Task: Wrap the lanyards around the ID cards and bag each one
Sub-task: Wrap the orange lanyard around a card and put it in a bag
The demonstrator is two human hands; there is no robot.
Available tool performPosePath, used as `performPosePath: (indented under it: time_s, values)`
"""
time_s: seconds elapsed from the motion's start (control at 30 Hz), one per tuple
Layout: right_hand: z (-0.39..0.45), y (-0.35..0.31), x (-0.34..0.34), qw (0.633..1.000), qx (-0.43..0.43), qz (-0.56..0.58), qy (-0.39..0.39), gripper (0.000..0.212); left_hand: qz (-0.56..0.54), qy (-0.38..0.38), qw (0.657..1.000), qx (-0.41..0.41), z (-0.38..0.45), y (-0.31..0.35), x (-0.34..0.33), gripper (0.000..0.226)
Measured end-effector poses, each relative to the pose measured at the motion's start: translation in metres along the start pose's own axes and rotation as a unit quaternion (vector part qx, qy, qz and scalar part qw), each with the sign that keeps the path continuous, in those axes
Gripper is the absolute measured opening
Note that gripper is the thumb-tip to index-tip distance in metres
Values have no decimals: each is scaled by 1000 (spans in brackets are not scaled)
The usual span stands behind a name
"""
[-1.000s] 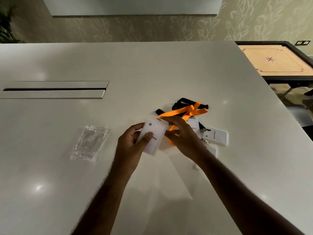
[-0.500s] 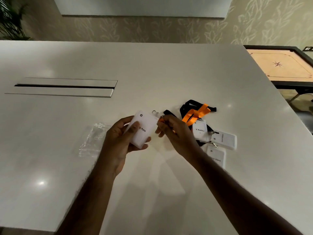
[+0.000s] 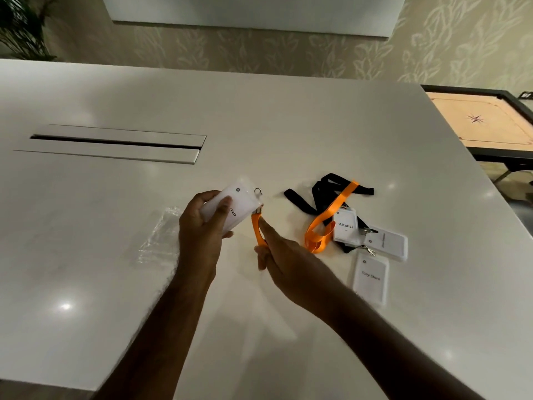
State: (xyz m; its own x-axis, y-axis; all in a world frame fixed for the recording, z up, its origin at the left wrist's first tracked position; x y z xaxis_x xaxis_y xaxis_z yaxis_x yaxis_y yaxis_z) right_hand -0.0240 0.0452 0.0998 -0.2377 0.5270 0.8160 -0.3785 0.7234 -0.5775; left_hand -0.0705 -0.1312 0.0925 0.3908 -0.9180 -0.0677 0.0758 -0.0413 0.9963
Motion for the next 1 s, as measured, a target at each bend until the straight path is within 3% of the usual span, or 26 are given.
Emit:
performPosePath:
  time_s: [0.2,0.33,0.4,0.5,0.63,0.8,1.0]
  values:
    - [-1,-22,10,989,29,-145,-27,35,16,-23,999,22,2,-12,-13,19]
    - [1,-44,11,973,69,-215,-52,44,54,-63,996,-21,-3,-5,-21,17]
    - [0,-53,20,984,73,-156,-43,46,75,-96,992,-45,-6,0,-27,19]
    - [5,-51,41,998,46,-28,-20,32,90,-131,986,-44,-9,-2,-30,25]
    - [19,-30,73,989,-14,144,14,19,95,-173,979,-57,-17,0,-39,28]
    - [32,-15,109,974,-10,221,44,20,121,-175,975,-58,-19,-6,-42,21]
    - [45,3,136,969,1,235,84,27,100,-282,954,-34,-32,-4,-57,21]
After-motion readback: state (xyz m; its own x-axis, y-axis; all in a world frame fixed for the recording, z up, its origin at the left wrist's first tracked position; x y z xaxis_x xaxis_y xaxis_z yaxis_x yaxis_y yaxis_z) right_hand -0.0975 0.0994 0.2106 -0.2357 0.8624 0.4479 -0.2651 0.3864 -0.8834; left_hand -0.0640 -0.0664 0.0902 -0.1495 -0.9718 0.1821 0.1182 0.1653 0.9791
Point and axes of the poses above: each hand's wrist, its own z-axis towards the middle knuckle, its own x-axis out of the back of the hand, y = z × x, the point moved 10 cm from there along z, towards the middle knuckle, and after that the axes turned 7 degrees about -z, right-handed, at the moved point
